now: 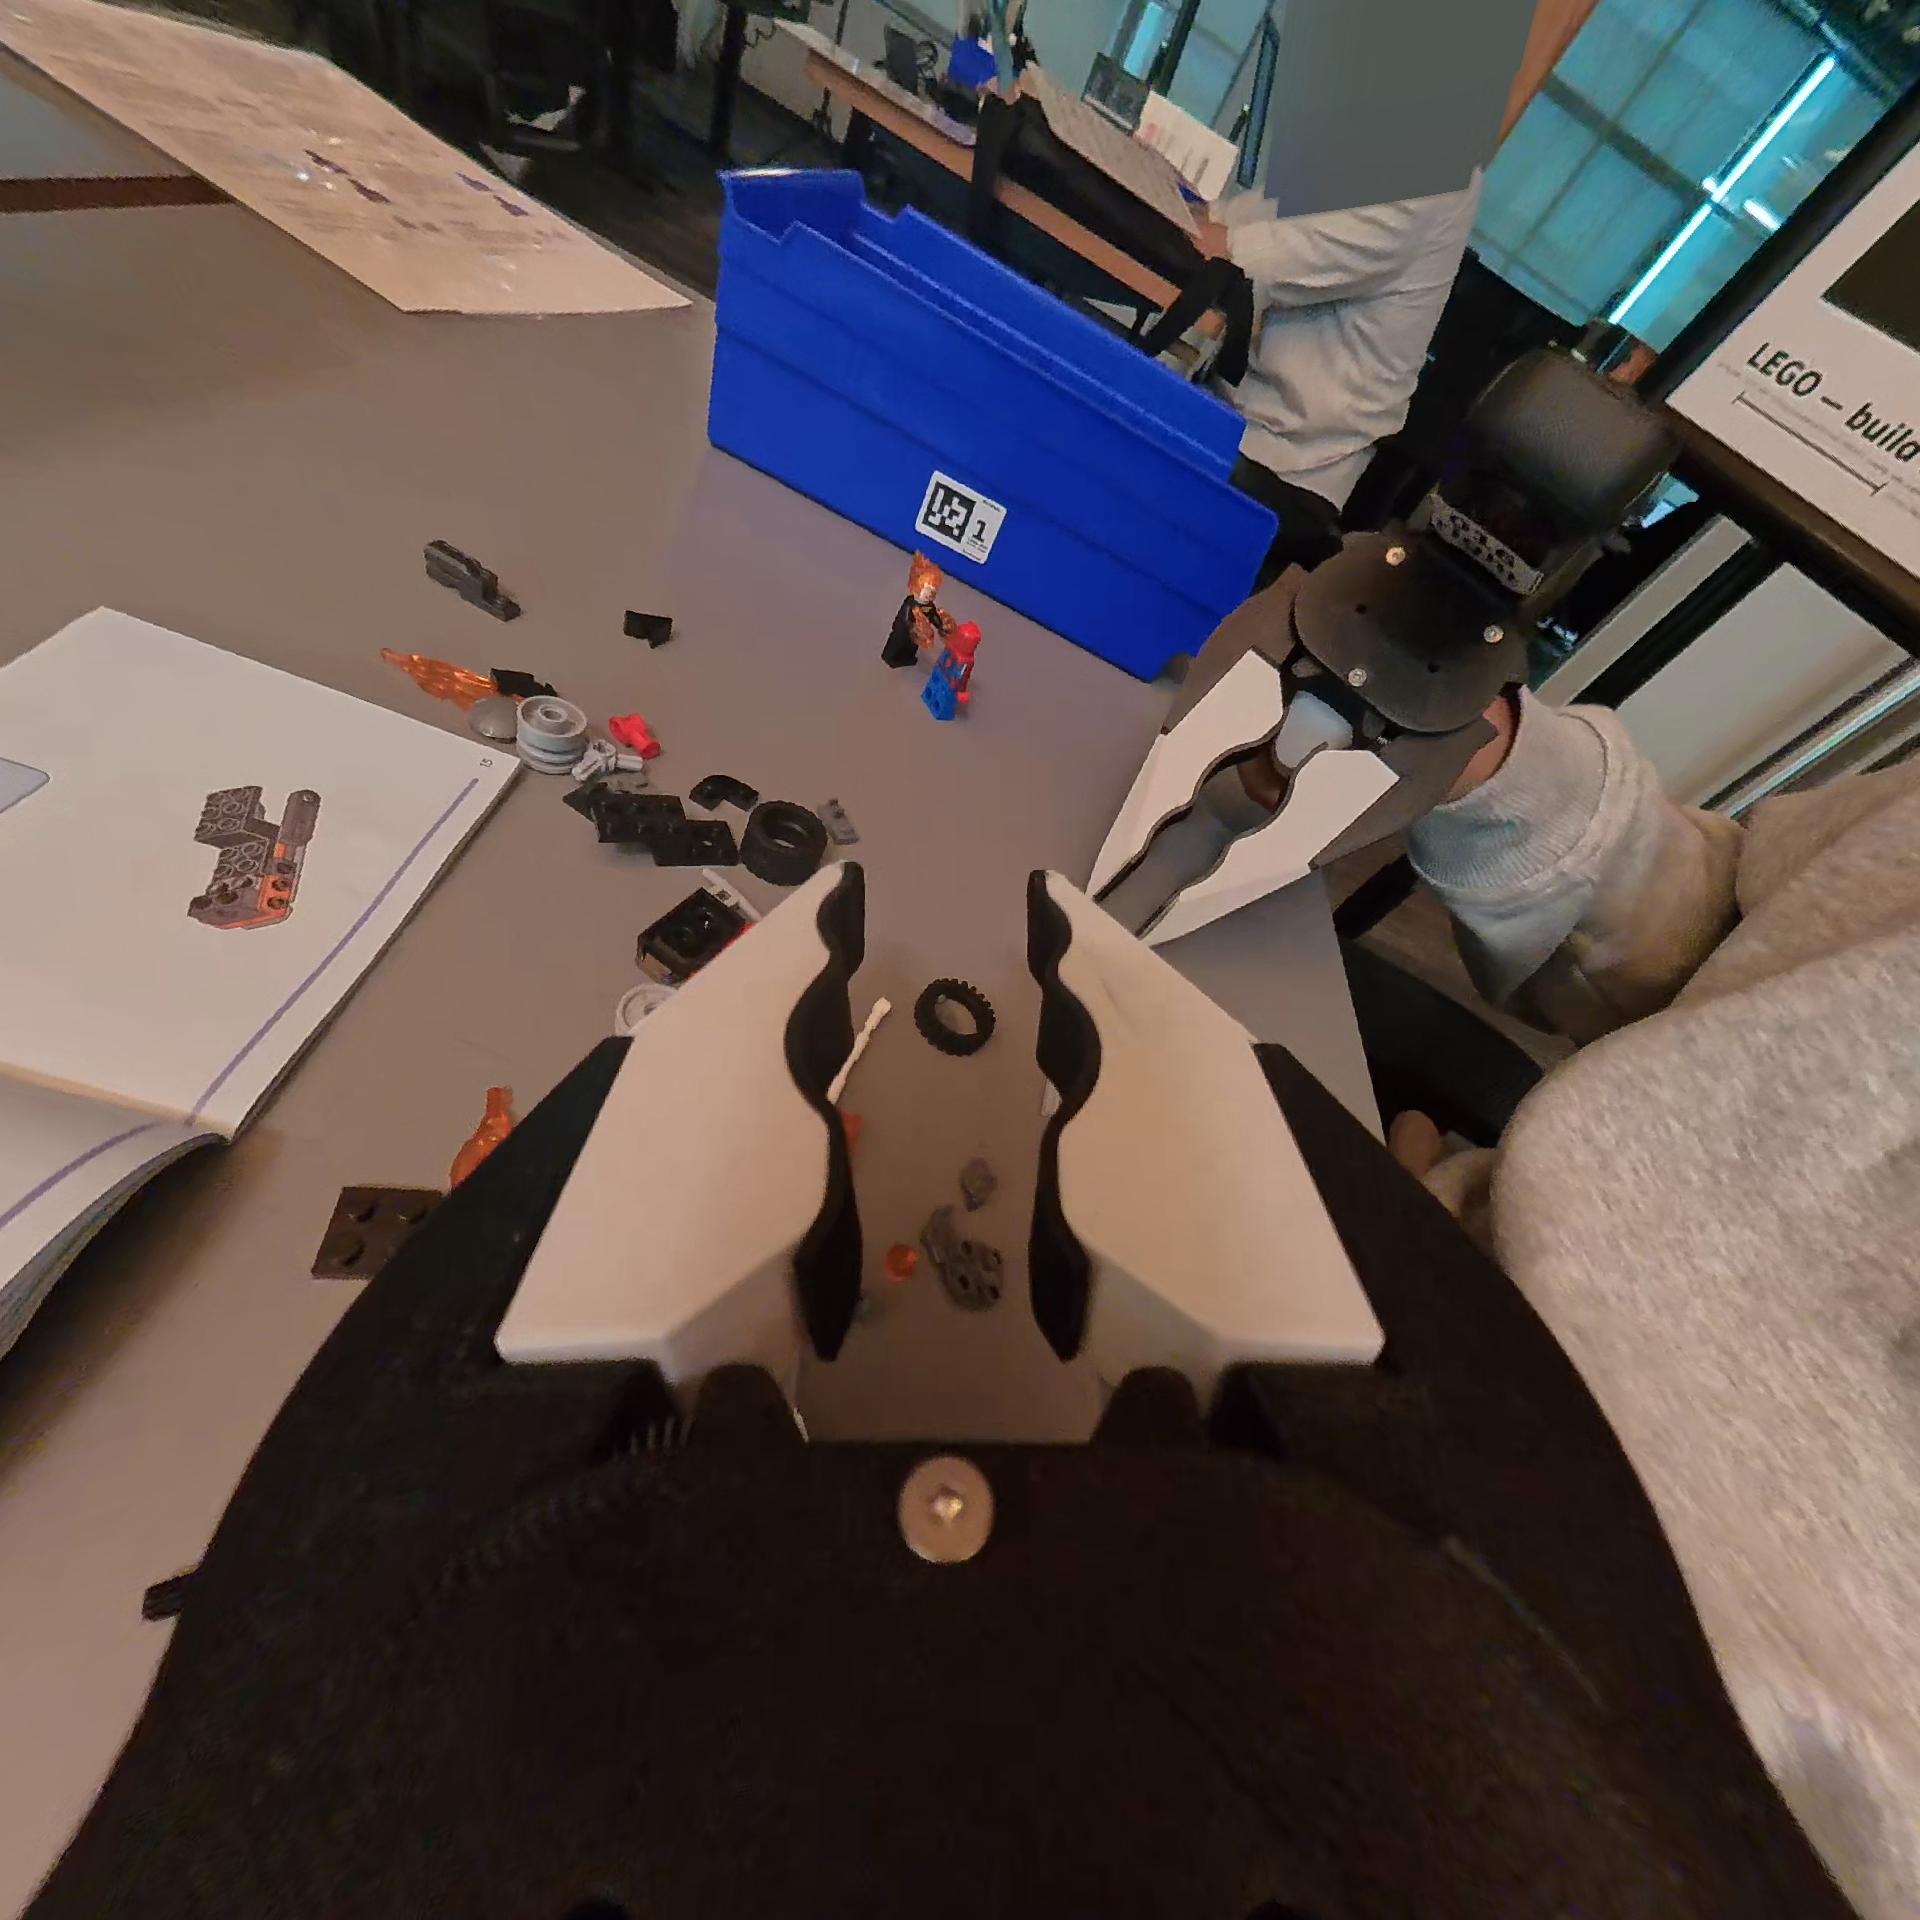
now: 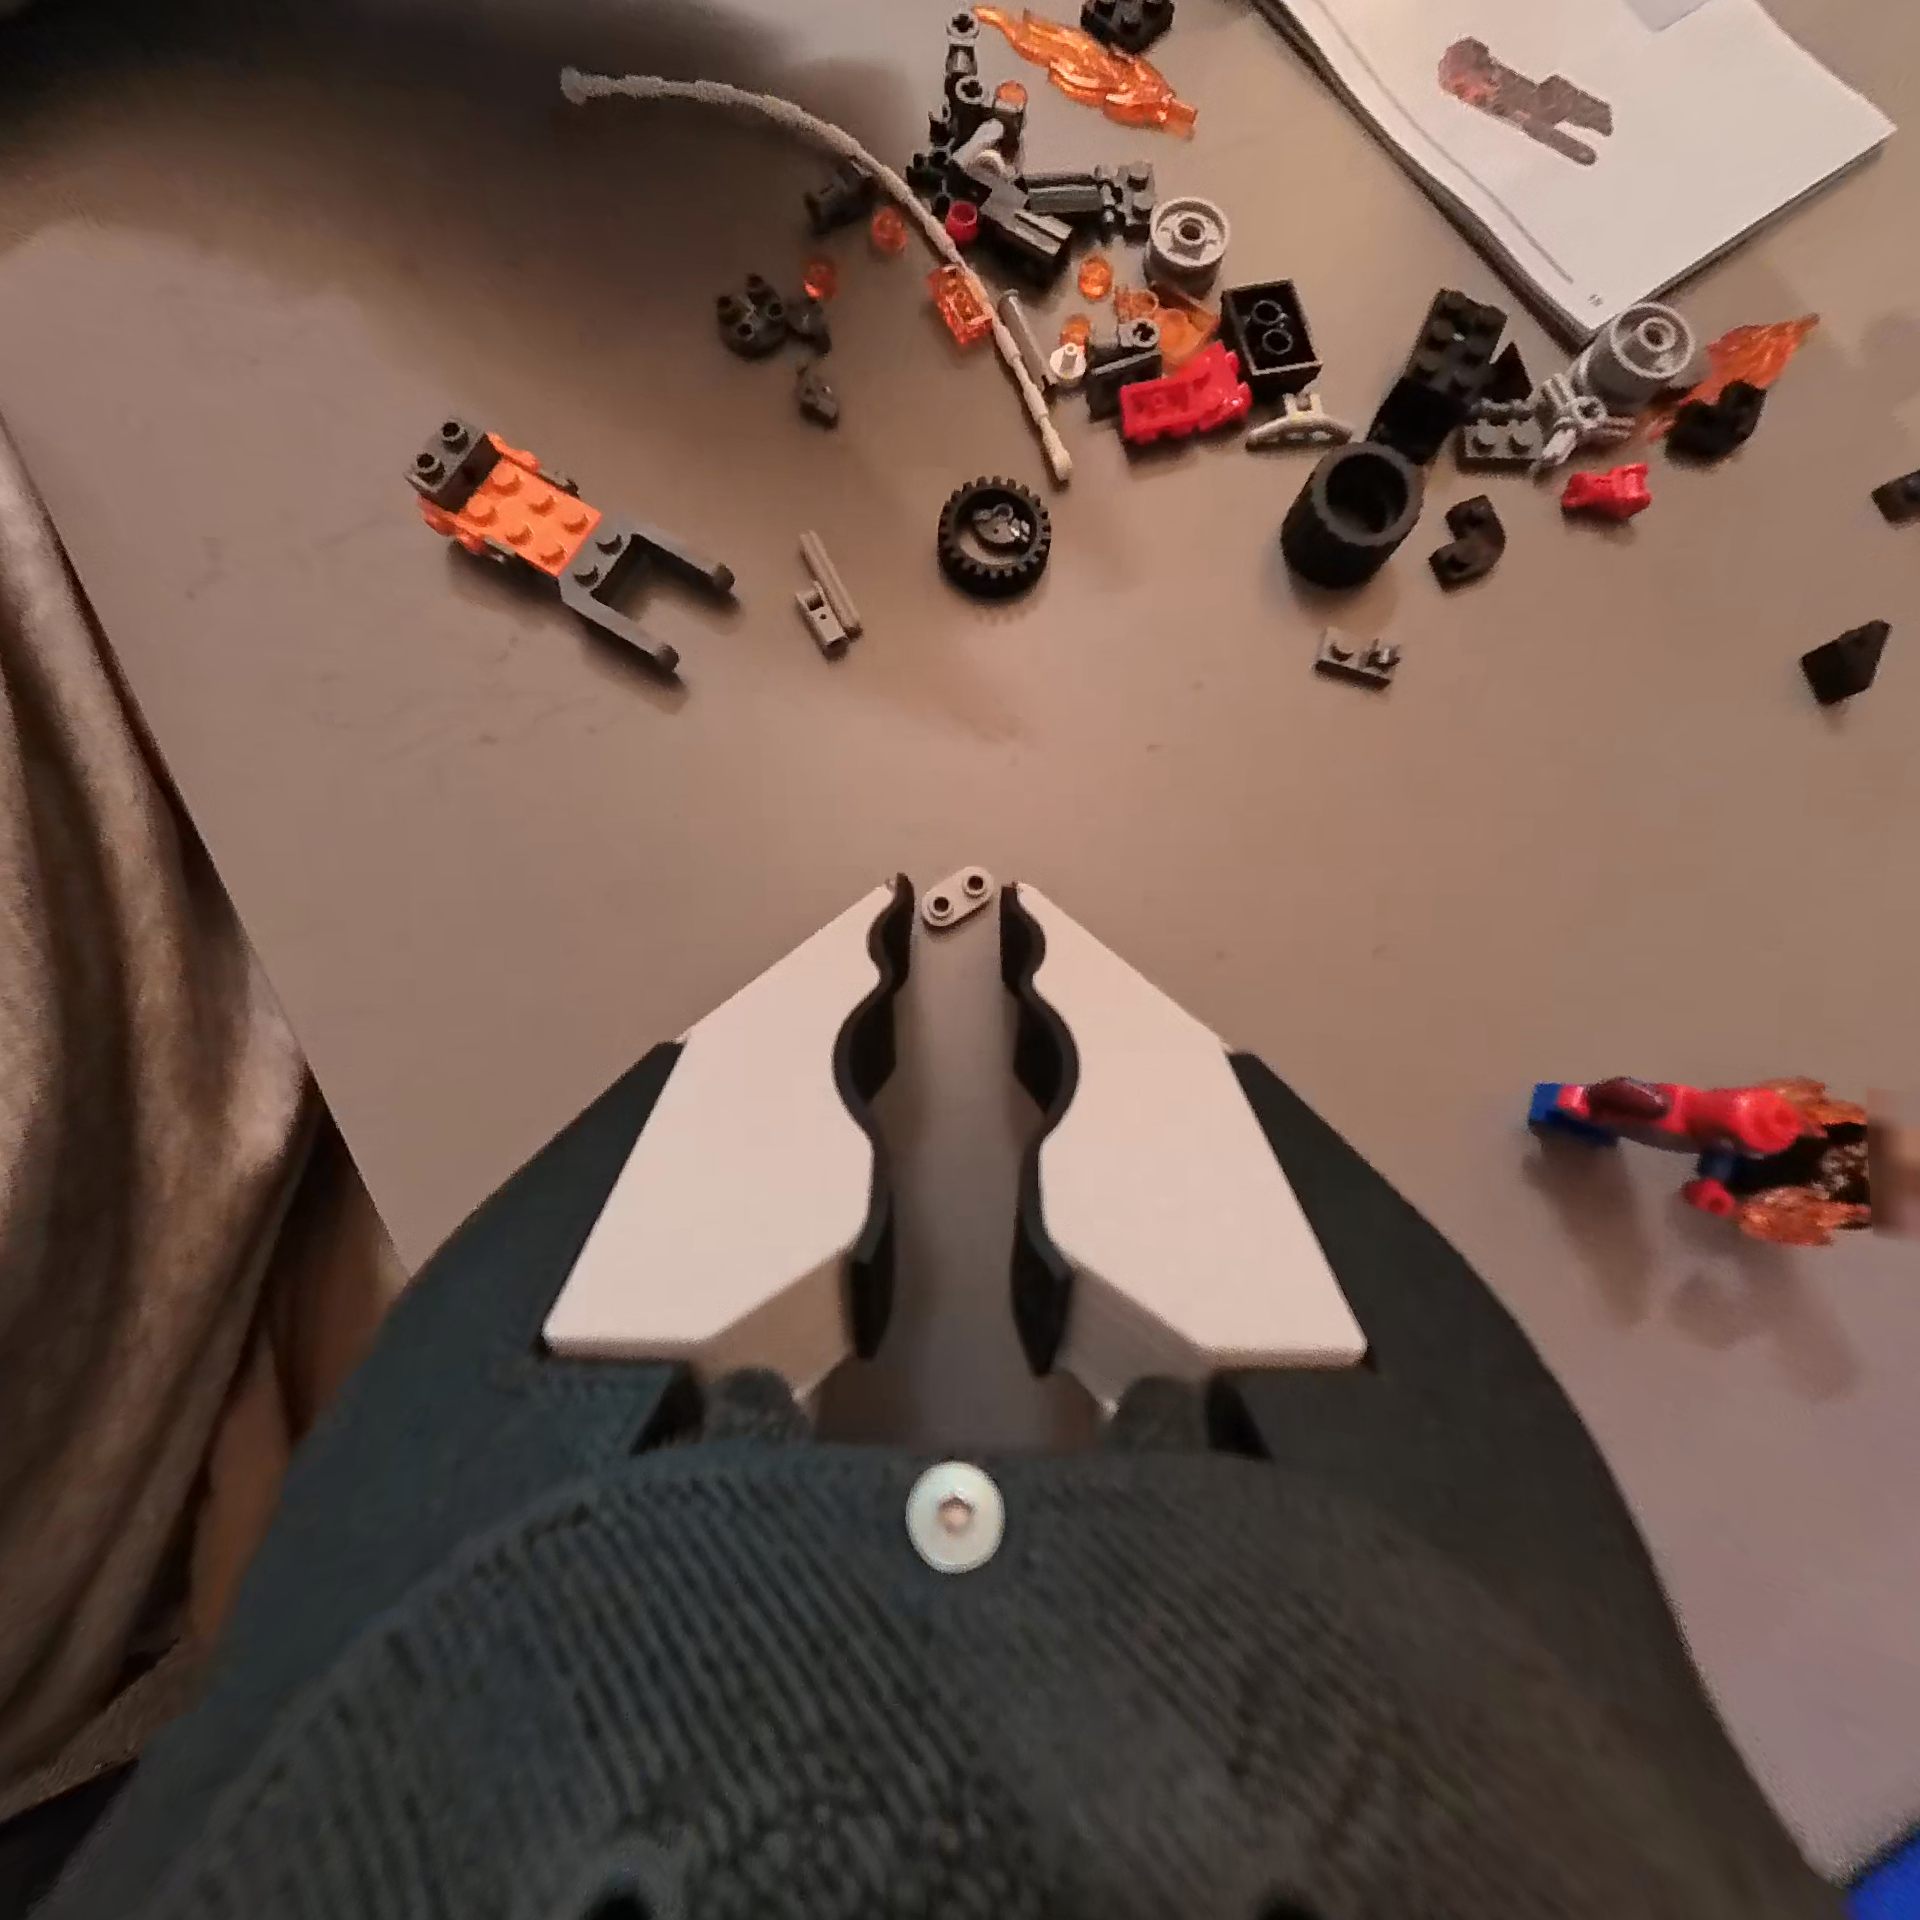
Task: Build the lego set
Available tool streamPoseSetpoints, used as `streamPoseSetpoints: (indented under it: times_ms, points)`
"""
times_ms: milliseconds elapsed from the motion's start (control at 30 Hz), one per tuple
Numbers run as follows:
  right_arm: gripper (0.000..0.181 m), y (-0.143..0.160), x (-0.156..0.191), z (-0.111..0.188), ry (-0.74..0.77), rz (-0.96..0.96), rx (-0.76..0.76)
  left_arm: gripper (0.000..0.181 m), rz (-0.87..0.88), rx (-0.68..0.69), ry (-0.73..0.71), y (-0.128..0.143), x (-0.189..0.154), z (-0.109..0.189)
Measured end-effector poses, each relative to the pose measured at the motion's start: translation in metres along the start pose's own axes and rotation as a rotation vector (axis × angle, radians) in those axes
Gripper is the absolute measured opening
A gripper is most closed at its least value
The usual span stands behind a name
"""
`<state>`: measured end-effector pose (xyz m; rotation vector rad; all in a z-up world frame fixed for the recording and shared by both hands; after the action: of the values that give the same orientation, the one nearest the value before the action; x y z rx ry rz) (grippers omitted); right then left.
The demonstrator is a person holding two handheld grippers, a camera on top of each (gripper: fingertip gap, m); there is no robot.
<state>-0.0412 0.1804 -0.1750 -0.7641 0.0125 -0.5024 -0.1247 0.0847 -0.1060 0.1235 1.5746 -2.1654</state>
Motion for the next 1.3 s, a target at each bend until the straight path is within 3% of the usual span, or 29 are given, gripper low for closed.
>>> streamPoseSetpoints:
  times_ms: [300,433,700,1033,1300]
  points:
    - [0.012,0.003,0.001,-0.005,0.001,-0.020,0.030,0.030,0.016,-0.029,0.009,-0.005,0.000,0.003]
    - [0.009,-0.005,0.012,-0.011,-0.066,-0.002,0.022,0.030,0.009,-0.026,-0.001,-0.003,0.000,0.003]
    - [0.020,-0.013,0.019,-0.007,-0.103,0.121,0.037,0.030,0.024,-0.030,0.003,-0.002,0.001,0.006]
    - [0.027,-0.003,0.015,-0.012,-0.256,0.548,0.465,0.029,0.023,-0.001,-0.008,0.008,0.003,0.000]
    - [0.018,-0.005,0.013,-0.017,-0.355,0.615,0.582,0.030,0.045,-0.005,0.004,0.007,0.003,0.000]
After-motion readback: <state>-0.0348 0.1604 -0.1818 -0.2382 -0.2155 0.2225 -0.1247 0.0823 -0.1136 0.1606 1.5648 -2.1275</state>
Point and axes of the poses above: each gripper's, where its closed fingertips meet, z back along the fingers, y out of its underside, x = y × z across the jaws, the point moved 1 cm from there along z, back along the fingers, and after that the axes turned 15 degrees about -y, right-handed, at the moved point
